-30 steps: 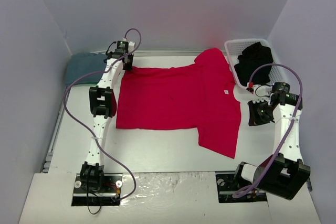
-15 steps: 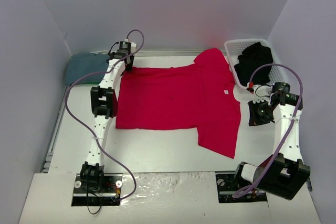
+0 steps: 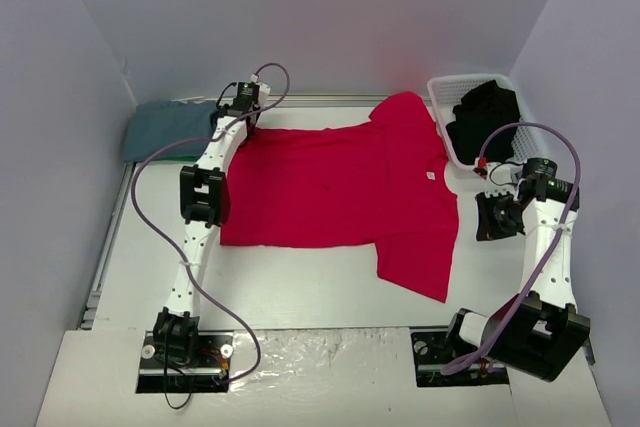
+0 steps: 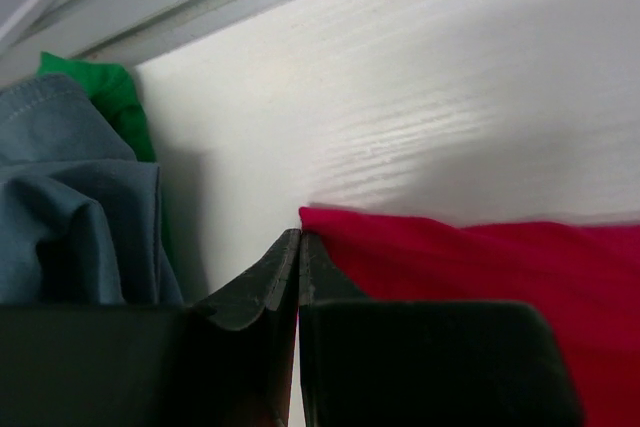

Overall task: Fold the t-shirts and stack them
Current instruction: Flatten out the tshirt

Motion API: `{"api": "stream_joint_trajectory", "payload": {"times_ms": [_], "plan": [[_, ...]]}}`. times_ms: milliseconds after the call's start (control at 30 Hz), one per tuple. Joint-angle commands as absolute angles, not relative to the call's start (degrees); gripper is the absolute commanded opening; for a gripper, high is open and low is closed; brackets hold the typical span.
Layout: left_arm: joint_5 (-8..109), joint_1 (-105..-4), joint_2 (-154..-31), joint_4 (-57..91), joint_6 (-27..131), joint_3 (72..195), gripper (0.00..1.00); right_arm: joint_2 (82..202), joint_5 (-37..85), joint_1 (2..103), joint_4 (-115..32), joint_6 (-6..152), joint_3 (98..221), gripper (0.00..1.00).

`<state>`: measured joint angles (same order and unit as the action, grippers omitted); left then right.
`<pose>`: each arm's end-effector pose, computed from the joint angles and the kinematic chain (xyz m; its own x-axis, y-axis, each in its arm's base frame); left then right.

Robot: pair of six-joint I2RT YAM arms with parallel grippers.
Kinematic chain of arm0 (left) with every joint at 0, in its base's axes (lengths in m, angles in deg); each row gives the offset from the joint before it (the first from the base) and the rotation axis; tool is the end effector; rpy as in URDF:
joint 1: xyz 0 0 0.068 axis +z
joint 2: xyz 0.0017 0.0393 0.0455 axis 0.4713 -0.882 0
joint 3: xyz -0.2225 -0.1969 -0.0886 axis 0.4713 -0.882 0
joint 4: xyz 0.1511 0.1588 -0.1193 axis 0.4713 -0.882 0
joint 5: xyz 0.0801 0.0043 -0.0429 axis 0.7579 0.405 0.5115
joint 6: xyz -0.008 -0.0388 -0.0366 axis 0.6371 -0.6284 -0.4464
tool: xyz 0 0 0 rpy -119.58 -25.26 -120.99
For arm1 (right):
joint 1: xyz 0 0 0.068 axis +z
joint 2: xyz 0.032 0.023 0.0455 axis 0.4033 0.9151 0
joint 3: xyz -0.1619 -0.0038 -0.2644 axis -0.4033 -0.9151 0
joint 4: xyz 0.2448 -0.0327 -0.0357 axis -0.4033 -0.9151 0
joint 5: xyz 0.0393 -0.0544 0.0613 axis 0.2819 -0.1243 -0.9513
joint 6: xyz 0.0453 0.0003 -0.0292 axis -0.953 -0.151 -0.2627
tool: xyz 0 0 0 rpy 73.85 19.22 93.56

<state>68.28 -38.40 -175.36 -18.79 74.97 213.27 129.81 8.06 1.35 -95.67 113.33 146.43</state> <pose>0.6130 -0.1052 0.1886 -0.6107 0.3127 -0.7275 0.1775 0.9494 0.2592 0.1900 -0.0631 0.3357 -0.7691 -0.2328 -0.5952 -0.3052 0.9521 0.0219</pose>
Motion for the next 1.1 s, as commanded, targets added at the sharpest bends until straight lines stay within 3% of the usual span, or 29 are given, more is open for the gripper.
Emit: {"api": "stream_joint_trajectory", "payload": {"times_ms": [0,300,567,667,833,967,1067], "plan": [[73.37,-38.22,-175.5,-12.95,79.16,215.07,0.02,129.72,7.6,0.76,-98.12,113.59,146.09,0.0],[74.34,-38.23,-174.89,-4.95,80.41,215.16,0.02,131.39,7.42,0.5,-97.95,113.76,146.0,0.0],[74.96,-38.05,-157.77,1.39,78.55,201.2,0.03,132.36,6.02,2.78,-95.66,112.1,151.0,0.0],[72.6,-38.05,-149.77,-0.1,79.34,193.65,0.09,132.8,5.49,4.09,-94.35,110.95,153.64,0.04],[62.33,-38.14,-136.43,-11.51,88.91,181.61,0.13,133.15,7.5,12.78,-94.52,110.68,154.18,0.23],[47.4,-38.22,-128.76,-29.93,97.34,171.95,0.15,133.94,7.95,16.31,-93.99,111.39,153.82,0.28],[44.47,-39.36,-123.31,-36.56,100.51,163.35,0.15,134.29,9.44,18.51,-91.97,110.95,152.77,0.31]]}}
